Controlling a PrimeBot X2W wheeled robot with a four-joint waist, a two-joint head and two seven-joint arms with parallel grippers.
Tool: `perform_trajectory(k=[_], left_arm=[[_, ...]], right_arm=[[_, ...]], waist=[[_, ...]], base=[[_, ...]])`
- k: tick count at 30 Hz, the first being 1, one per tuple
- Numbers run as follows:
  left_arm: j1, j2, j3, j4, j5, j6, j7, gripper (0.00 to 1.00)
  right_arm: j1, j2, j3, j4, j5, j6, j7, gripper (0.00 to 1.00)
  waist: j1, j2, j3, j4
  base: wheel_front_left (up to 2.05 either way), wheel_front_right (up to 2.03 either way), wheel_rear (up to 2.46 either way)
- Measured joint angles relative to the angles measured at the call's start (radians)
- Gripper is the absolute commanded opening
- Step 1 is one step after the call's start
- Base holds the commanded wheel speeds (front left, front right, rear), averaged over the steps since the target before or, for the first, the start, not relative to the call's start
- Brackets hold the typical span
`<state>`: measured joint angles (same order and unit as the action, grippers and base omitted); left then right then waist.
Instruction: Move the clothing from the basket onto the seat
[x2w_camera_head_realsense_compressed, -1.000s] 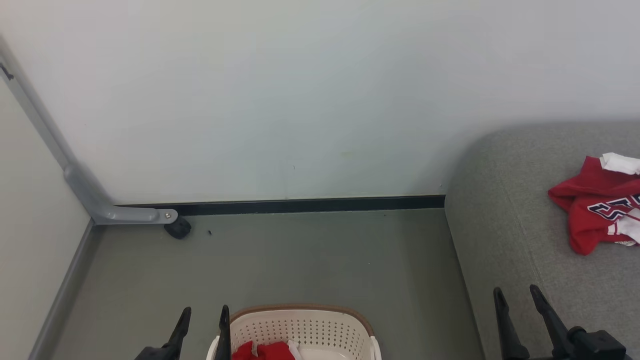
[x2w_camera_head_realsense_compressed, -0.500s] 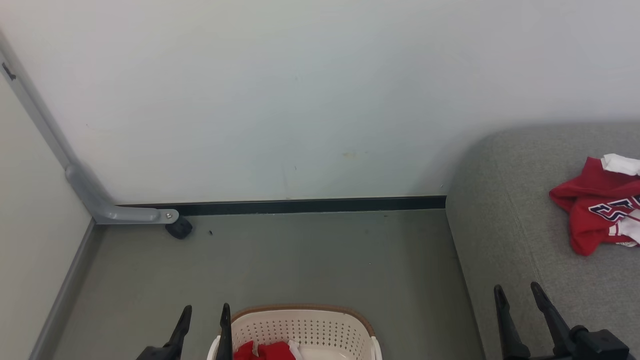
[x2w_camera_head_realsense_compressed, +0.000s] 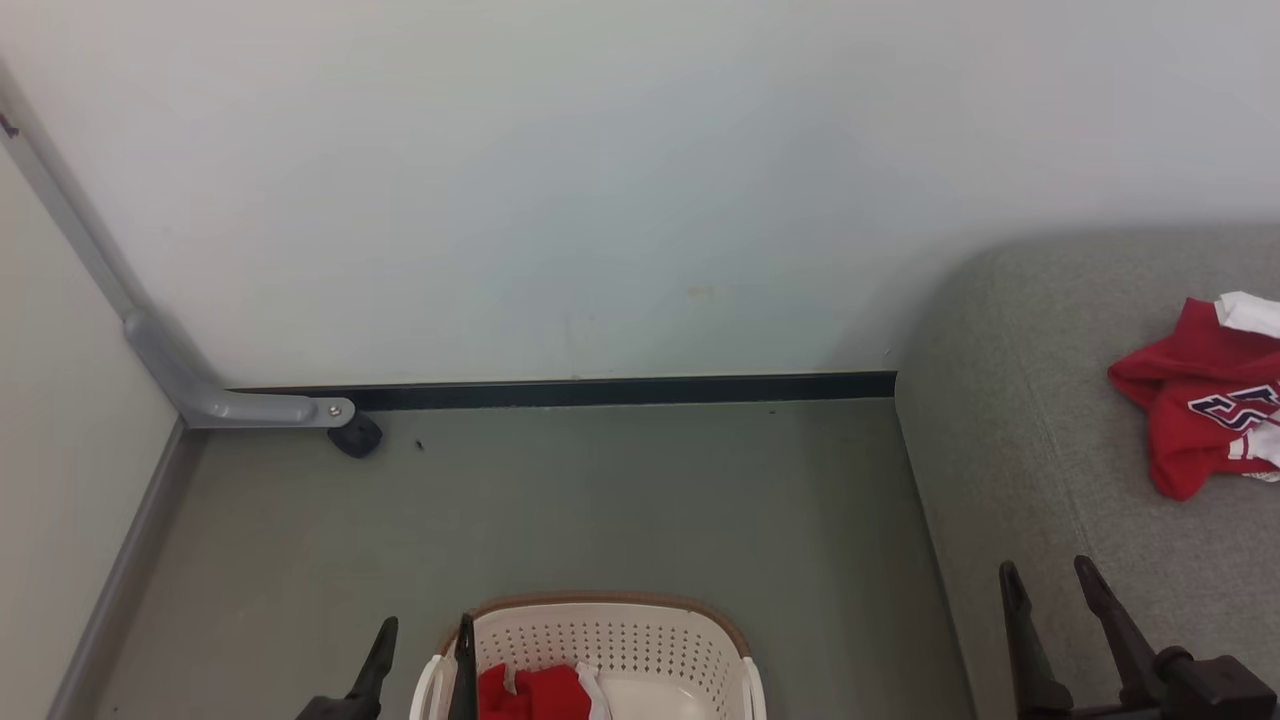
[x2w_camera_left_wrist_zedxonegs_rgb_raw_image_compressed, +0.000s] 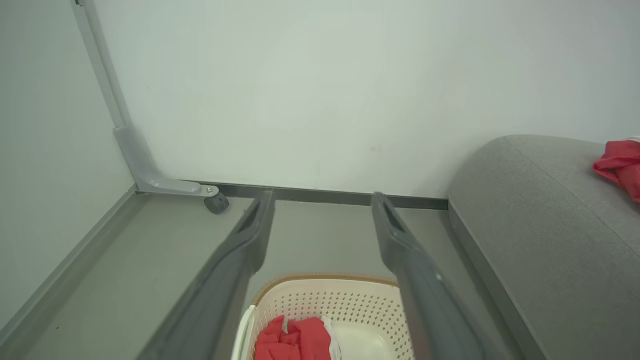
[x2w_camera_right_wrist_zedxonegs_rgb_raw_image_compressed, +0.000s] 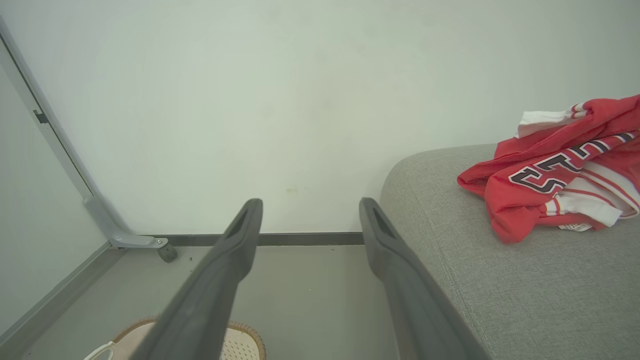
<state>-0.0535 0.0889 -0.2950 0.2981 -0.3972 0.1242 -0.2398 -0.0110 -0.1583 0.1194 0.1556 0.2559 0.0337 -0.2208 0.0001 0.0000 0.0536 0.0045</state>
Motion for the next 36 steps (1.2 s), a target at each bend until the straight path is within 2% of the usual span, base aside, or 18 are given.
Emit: perform_trajectory(k=[9, 23, 36], left_arm=[[-0.029, -0.026, -0.061, 0.078, 0.029, 0.0, 0.02, 1.0], [-0.192, -0.042, -0.13, 0.291, 0.037, 0.0, 0.071, 1.0], [-0.356, -0.047, -0.165, 0.455, 0.004, 0.0, 0.115, 1.0]], right_arm=[[-0.011, -0.025, -0.012, -0.074, 0.0, -0.007, 0.019, 1.0], [-0.113, -0.084, -0.028, -0.224, -0.019, -0.008, 0.064, 1.0], [-0.228, -0.087, -0.016, -0.355, -0.026, -0.007, 0.089, 1.0]], waist=[[0.0, 0.0, 0.068, -0.006], [0.0001, 0.0, 0.252, -0.02], [0.0002, 0.0002, 0.423, -0.073]], base=[[0.0, 0.0, 0.0], [0.0, 0.0, 0.0], [0.0, 0.0, 0.0]])
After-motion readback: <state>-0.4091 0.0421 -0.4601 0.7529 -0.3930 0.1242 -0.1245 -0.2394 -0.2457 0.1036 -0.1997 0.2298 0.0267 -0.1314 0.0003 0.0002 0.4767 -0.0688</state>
